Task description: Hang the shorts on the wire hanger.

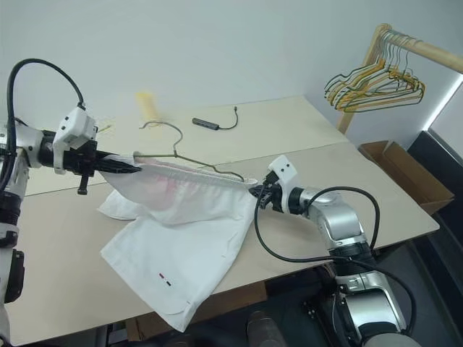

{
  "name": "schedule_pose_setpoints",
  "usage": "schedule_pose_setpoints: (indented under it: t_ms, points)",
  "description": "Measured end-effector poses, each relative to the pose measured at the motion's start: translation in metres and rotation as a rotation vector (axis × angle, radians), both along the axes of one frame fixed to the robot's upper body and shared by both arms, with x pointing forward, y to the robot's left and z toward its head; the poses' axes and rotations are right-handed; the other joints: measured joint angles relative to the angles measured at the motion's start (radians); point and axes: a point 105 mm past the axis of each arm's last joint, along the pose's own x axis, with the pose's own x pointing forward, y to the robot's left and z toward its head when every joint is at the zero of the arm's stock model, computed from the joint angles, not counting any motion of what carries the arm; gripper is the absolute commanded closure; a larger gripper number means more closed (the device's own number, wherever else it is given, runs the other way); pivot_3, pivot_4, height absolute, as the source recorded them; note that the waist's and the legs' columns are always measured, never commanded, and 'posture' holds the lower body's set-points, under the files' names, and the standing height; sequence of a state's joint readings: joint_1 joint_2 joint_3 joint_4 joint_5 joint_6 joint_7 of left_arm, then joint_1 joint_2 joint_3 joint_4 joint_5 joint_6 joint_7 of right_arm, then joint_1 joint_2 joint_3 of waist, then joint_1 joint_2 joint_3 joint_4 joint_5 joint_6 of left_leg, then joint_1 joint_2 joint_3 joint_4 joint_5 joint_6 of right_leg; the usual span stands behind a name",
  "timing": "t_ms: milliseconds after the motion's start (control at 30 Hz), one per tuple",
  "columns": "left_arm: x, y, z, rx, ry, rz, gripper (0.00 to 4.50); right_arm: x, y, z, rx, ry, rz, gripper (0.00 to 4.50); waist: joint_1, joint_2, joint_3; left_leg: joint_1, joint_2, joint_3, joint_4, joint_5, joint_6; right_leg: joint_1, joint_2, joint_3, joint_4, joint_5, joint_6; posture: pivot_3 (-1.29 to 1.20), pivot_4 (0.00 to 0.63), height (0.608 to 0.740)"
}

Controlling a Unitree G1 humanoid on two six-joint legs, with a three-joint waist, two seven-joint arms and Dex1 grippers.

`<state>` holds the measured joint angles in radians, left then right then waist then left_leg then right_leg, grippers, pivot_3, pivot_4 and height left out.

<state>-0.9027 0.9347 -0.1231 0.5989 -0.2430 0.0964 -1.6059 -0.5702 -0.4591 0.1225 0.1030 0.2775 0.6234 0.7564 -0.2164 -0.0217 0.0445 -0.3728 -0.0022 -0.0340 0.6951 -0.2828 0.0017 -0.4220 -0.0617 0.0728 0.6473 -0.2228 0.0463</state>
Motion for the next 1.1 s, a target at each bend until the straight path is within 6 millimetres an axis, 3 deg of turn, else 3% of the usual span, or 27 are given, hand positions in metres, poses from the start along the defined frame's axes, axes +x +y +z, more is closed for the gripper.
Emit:
schedule_pose_setpoints:
  t_ms: [267, 533, 667, 800, 1100]
  points:
    - [0.007, 0.001, -0.011, 0.049, -0.021, 0.032, 4.5, -0.006, -0.001, 0.019, -0.163, -0.208, 0.073, 4.45, 0.002, 0.0, 0.0, 0.0, 0.0, 0.0, 0.0, 0.0, 0.0, 0.0, 0.0, 0.0, -0.001, 0.0, 0.0, -0.17, 0.0, 0.74]
    - [0.016, -0.005, -0.019, 0.058, -0.053, 0.057, 4.5, -0.007, 0.009, 0.069, -0.376, -0.476, 0.209, 4.45, 0.003, 0.0, 0.0, 0.001, 0.0, 0.001, 0.001, 0.0, 0.0, 0.0, 0.0, 0.001, -0.002, 0.0, 0.0, -0.17, 0.0, 0.74]
    - [0.019, -0.008, -0.019, 0.048, -0.064, 0.07, 4.5, -0.009, 0.022, 0.073, -0.462, -0.534, 0.292, 4.45, -0.001, 0.0, 0.0, 0.001, 0.0, 0.002, 0.001, 0.0, 0.0, 0.0, 0.0, 0.001, -0.001, 0.0, 0.0, -0.17, 0.0, 0.74]
    - [0.02, -0.01, -0.018, 0.033, -0.073, 0.066, 4.5, -0.008, 0.038, 0.093, -0.489, -0.627, 0.32, 4.45, -0.006, 0.0, 0.0, 0.001, 0.0, 0.001, 0.001, 0.0, 0.0, 0.0, 0.0, 0.001, 0.0, 0.0, 0.0, -0.17, 0.0, 0.74]
    - [0.02, -0.014, -0.013, 0.022, -0.095, 0.05, 4.5, -0.01, 0.058, 0.094, -0.526, -0.655, 0.383, 4.45, -0.005, 0.0, 0.0, 0.001, 0.0, 0.001, 0.001, 0.0, 0.0, 0.0, 0.0, 0.001, 0.0, 0.0, 0.0, -0.16, 0.0, 0.74]
